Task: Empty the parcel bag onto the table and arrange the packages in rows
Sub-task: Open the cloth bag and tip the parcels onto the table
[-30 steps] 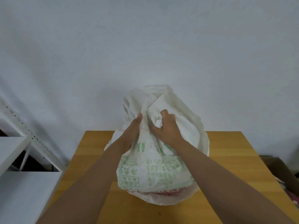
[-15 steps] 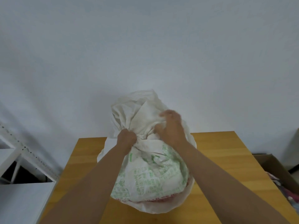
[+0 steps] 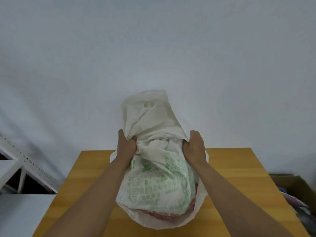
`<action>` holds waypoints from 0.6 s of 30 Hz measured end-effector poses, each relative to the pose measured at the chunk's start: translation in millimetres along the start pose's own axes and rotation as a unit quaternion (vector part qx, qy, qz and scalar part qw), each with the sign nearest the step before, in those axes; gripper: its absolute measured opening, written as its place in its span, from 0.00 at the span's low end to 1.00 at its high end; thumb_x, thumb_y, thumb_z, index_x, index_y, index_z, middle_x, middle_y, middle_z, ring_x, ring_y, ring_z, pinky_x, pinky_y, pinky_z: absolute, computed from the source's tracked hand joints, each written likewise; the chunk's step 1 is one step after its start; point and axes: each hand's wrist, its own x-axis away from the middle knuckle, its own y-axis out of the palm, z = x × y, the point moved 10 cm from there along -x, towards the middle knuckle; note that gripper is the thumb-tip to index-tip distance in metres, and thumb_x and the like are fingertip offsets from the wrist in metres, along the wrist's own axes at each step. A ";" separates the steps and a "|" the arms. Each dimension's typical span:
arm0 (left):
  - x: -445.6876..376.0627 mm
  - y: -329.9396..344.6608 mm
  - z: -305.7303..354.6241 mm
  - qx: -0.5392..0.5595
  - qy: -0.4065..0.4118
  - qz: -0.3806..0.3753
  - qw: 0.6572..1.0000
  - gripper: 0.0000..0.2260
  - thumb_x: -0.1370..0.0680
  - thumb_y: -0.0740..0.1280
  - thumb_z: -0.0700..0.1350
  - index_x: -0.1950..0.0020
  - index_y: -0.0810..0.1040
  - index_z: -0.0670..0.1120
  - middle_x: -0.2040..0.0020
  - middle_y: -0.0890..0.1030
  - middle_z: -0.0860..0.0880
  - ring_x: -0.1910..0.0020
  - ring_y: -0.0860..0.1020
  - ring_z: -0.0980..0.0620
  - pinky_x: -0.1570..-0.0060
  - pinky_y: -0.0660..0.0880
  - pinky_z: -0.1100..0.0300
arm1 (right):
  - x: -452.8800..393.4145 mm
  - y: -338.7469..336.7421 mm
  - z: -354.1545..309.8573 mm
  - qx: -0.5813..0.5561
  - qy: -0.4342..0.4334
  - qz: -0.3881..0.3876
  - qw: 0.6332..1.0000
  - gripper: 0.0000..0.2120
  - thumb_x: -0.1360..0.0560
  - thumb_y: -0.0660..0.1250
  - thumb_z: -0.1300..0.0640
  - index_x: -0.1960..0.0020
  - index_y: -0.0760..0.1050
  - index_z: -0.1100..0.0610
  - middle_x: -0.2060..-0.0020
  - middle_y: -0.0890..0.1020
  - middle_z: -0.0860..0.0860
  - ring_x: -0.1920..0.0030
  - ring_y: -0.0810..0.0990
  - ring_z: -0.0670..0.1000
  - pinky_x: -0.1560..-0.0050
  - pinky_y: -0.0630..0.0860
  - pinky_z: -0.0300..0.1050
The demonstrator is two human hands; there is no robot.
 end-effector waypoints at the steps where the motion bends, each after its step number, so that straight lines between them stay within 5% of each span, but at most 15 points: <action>1: -1.5 4.3 -1.7 0.007 -0.013 -0.002 1.000 0.24 0.21 0.63 0.36 0.27 0.61 0.46 0.42 0.71 0.49 0.44 0.72 0.48 0.43 0.71 0.54 | -2.7 1.3 3.5 0.001 0.002 -0.011 1.000 0.05 0.23 0.61 0.64 0.48 0.72 0.64 0.54 0.74 0.57 0.52 0.72 0.56 0.55 0.67 0.48; 3: -3.9 15.7 -21.3 0.010 -0.103 -0.001 0.995 0.29 0.21 0.66 0.40 0.24 0.57 0.43 0.39 0.70 0.48 0.43 0.73 0.46 0.43 0.72 0.53 | -10.8 5.9 19.3 0.021 0.032 -0.056 0.998 0.05 0.22 0.59 0.60 0.49 0.69 0.62 0.54 0.74 0.58 0.49 0.73 0.59 0.56 0.67 0.49; 5: -3.3 21.5 -37.8 -0.013 -0.161 0.006 0.987 0.23 0.22 0.68 0.42 0.30 0.68 0.37 0.38 0.76 0.43 0.44 0.77 0.42 0.46 0.75 0.53 | -15.0 1.6 23.6 0.017 0.041 -0.061 0.997 0.04 0.22 0.59 0.59 0.53 0.65 0.59 0.57 0.73 0.56 0.50 0.74 0.61 0.60 0.66 0.49; 8: -6.0 24.2 -26.9 -0.077 -0.104 0.047 0.991 0.14 0.23 0.67 0.45 0.42 0.77 0.38 0.47 0.81 0.39 0.50 0.80 0.42 0.49 0.78 0.50 | -18.3 -19.5 16.9 -0.063 0.001 -0.002 0.998 0.06 0.24 0.60 0.63 0.56 0.63 0.58 0.59 0.74 0.57 0.56 0.73 0.58 0.62 0.64 0.47; 18: 3.7 23.2 -3.8 -0.122 -0.027 0.099 0.987 0.11 0.20 0.63 0.45 0.42 0.72 0.39 0.50 0.76 0.43 0.50 0.76 0.44 0.52 0.73 0.53 | -23.3 -11.7 1.2 -0.048 -0.023 -0.053 0.997 0.05 0.26 0.54 0.56 0.54 0.63 0.58 0.55 0.70 0.56 0.52 0.68 0.55 0.57 0.62 0.48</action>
